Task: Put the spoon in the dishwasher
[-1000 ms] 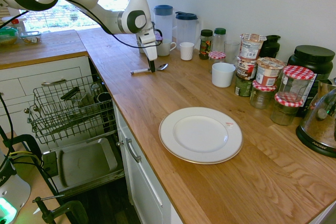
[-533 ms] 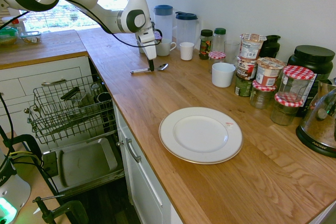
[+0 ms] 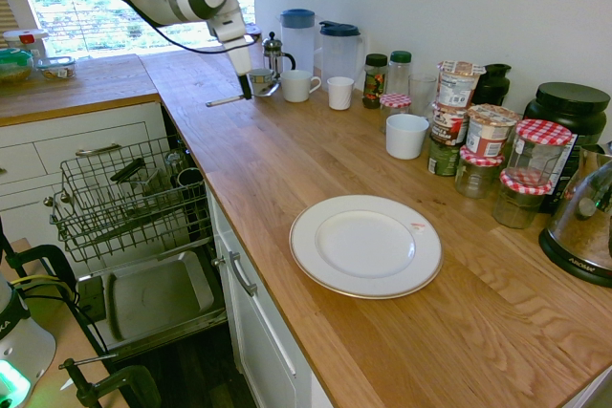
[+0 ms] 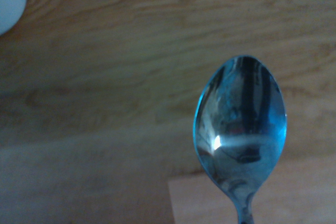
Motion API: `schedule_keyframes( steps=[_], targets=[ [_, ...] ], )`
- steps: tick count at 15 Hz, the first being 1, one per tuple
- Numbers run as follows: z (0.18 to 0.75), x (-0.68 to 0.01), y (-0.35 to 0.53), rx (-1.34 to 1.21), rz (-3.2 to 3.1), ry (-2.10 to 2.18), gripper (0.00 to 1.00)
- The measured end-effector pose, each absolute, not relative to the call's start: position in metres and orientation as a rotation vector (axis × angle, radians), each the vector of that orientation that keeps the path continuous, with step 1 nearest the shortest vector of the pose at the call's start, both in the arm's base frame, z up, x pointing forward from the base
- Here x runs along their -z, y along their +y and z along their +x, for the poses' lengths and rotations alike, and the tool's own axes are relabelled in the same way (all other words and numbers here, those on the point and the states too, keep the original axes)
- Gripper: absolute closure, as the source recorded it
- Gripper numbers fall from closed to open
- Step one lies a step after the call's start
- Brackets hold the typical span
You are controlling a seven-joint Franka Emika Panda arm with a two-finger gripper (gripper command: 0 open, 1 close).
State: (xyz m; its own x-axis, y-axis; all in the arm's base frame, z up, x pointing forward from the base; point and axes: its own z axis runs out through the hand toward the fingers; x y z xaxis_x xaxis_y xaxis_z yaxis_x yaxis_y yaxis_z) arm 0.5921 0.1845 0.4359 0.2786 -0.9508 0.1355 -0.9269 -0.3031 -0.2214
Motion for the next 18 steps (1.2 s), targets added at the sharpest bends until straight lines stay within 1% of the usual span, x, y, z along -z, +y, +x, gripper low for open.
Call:
schedule_keyframes(
  steps=[4, 8, 12, 18],
  targets=[
    [0.499, -0.422, 0.246, 0.334, -2.484, 1.740, 1.00],
    [0.435, -0.393, 0.277, 0.304, -2.498, 1.672, 1.00],
    [0.428, -0.385, 0.280, 0.305, -2.516, 1.654, 1.00],
    [0.376, -0.323, 0.322, 0.307, -2.540, 1.626, 1.00]
  ],
)
